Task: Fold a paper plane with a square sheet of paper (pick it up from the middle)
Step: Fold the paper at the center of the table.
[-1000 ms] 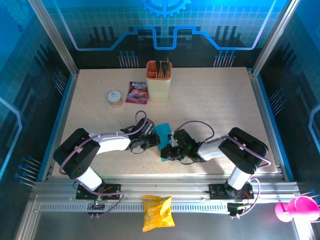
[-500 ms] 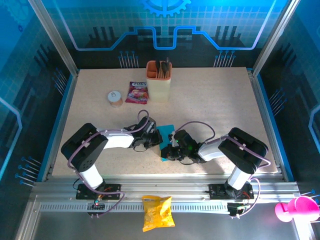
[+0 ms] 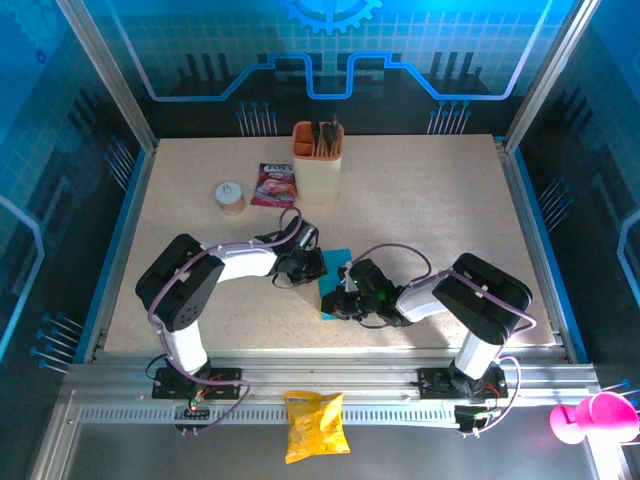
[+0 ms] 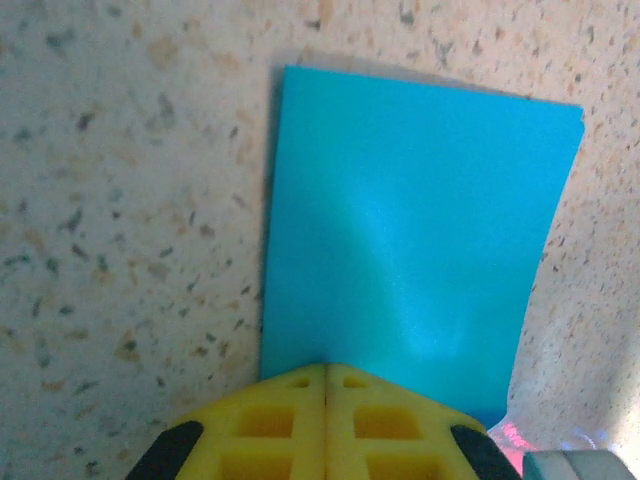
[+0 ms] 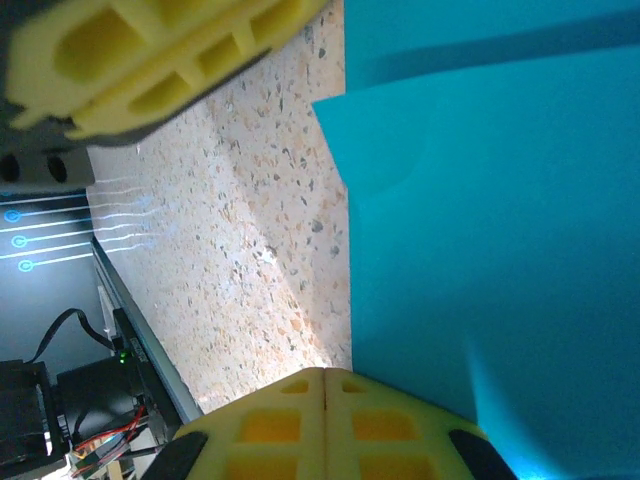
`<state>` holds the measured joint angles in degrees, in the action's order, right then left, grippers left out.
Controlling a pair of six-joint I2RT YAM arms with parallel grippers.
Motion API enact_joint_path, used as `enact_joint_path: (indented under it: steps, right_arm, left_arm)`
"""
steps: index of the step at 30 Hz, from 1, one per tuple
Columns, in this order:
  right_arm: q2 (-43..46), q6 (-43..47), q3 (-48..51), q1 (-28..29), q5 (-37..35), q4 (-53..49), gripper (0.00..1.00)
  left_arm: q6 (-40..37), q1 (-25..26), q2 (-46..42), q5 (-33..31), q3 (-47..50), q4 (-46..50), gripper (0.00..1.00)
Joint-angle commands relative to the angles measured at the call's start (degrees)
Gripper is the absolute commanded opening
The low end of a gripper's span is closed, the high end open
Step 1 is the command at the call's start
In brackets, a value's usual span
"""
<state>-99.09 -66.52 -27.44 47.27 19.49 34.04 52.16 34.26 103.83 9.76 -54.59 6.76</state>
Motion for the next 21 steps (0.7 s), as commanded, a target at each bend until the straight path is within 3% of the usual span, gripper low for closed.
enact_joint_path:
  steps: [1,21]
  right_arm:
    - [-5.9,-0.6,5.2,0.3,-2.1,-16.7,0.00]
    - [-8.5,-3.3,9.1,-0.4,-2.6,-13.3,0.00]
  left_arm:
    - [-2.9,-3.0,3.1,-8.1,-3.4,2.6,0.07]
    - [-9.7,-9.5,11.8,-11.4,-14.8,8.2,0.06]
